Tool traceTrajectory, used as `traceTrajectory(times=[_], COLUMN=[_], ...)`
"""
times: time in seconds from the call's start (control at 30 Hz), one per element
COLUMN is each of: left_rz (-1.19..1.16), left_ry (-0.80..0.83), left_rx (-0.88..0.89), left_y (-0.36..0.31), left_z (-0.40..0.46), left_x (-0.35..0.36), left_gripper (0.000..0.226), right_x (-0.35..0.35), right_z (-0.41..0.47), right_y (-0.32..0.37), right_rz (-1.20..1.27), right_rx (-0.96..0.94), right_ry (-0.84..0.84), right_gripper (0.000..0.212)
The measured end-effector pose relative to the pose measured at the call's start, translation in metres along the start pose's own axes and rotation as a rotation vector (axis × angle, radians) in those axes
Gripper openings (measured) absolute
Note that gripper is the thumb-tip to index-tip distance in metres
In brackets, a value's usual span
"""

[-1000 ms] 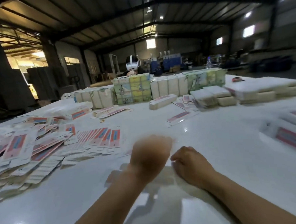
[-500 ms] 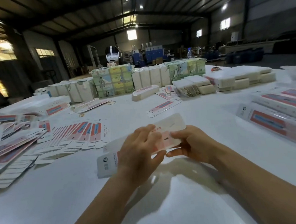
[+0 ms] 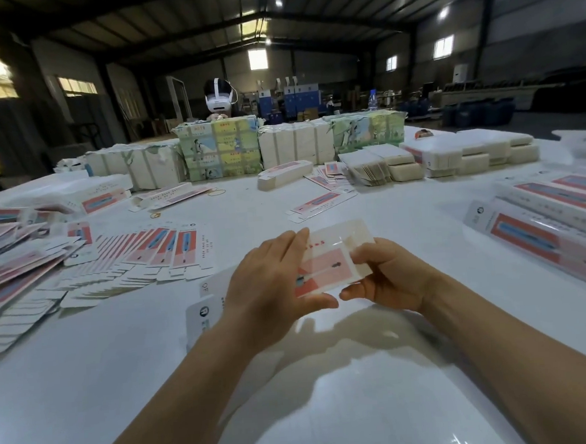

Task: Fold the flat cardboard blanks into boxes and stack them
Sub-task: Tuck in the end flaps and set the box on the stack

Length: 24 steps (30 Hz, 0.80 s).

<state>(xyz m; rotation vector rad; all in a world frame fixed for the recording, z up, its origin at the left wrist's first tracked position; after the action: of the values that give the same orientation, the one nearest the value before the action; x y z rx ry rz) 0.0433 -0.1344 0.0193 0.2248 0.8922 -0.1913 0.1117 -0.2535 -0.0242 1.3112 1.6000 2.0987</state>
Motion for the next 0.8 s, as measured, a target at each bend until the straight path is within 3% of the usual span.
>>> traceTrajectory(times=[0.17,0.33,0.5,0.8], left_rz=[0.045,0.176,0.158,0.139], left_ry=[0.098,0.048,0.194,0.116], left_rx=[0.031,0.104,0.076,0.065], left_y=[0.0,-0.005,-0.006,-0.013], left_z=[-0.001,-0.003,-0.005,-0.004], left_x=[0.008,0.003,0.013,0.004], left_gripper=[0.095,0.093,0.1,0.098], right_x=[-0.005,-0.013,-0.018,-0.022], right_z=[0.0,-0.001,-0.001,-0.006], right_y=[-0.001,-0.002,-0.003,-0.003], right_rz=[-0.11,-0.243,-0.309,-0.338], right_rx=[0.013,0.02,0.034,0.087], right_ry=[-0.048,-0.109,-0.137,-0.131], right_gripper=[0.035,0.031,0.017,0.019])
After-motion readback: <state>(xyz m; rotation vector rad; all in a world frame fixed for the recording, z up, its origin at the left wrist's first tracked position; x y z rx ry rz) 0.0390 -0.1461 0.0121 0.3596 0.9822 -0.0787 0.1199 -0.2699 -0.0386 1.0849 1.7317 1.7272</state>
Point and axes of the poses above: each hand's wrist, its own z-axis towards the middle knuckle, its own x-axis out of the palm, y = z × x, the point moved 7 cm from there along z, towards the middle knuckle, and after that the axes turned 8 degrees about z, right-handed, at the moved point
